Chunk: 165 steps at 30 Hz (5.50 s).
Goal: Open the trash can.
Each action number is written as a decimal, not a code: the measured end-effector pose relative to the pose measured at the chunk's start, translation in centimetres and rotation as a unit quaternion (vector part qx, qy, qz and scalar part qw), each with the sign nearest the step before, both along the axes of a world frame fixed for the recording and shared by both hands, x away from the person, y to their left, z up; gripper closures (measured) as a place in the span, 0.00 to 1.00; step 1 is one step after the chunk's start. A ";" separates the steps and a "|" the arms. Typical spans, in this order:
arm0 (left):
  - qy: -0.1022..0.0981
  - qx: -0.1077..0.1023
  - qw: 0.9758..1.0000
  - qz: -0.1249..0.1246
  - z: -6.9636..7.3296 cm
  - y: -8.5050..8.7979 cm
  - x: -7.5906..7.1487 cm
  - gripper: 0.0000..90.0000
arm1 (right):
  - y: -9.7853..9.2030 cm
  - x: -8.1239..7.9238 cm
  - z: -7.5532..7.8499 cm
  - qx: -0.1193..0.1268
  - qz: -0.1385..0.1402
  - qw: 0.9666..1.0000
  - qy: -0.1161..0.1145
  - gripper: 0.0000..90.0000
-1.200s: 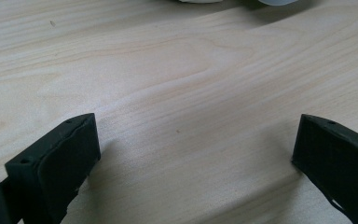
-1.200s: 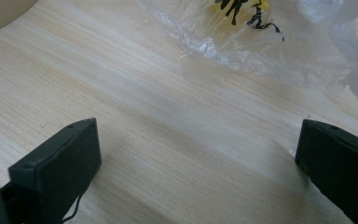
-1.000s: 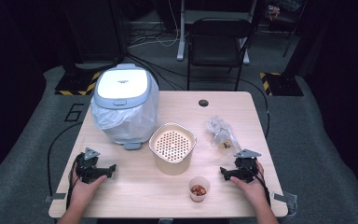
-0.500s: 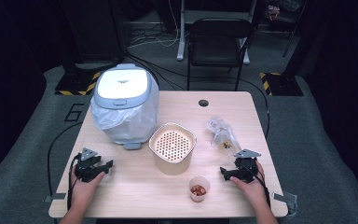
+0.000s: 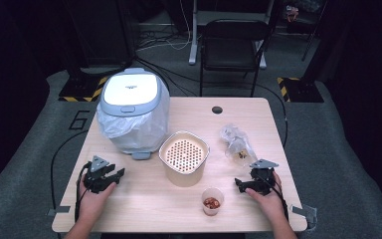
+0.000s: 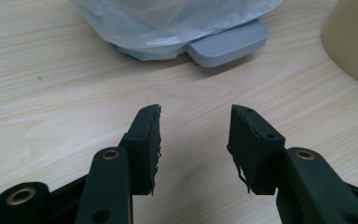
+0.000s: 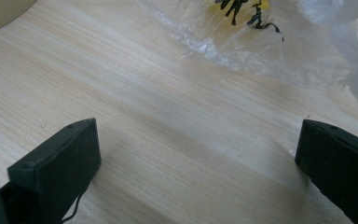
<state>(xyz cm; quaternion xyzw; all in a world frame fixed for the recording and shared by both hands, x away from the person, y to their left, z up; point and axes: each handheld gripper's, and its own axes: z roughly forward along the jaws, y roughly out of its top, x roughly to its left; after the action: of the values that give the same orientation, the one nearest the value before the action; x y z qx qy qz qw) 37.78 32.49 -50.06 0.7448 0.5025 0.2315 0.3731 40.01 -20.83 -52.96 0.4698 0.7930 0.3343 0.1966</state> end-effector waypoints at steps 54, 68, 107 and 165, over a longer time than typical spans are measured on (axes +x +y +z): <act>-0.041 0.016 0.995 0.091 -0.8 -8.5 5.0 0.81 | 0.0 0.0 0.0 0.000 0.000 1.000 0.000 0.00; -0.037 0.000 0.994 0.098 -1.2 -8.1 5.3 0.74 | 0.0 0.0 0.0 0.000 0.000 1.000 0.000 0.00; -0.037 0.004 0.994 0.103 -2.5 -8.4 5.5 0.77 | 0.0 0.0 0.0 0.001 0.001 1.000 0.003 0.00; -0.037 0.005 0.994 0.105 -2.5 -8.5 5.4 0.77 | 1.2 0.3 12.8 -0.007 0.013 0.998 -0.055 0.17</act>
<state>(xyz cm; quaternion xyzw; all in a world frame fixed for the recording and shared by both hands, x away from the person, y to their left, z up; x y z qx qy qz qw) 43.23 23.99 -52.57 0.6811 0.5624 0.2991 0.3611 40.33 -19.68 -40.11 0.4387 0.7895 0.3564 0.2392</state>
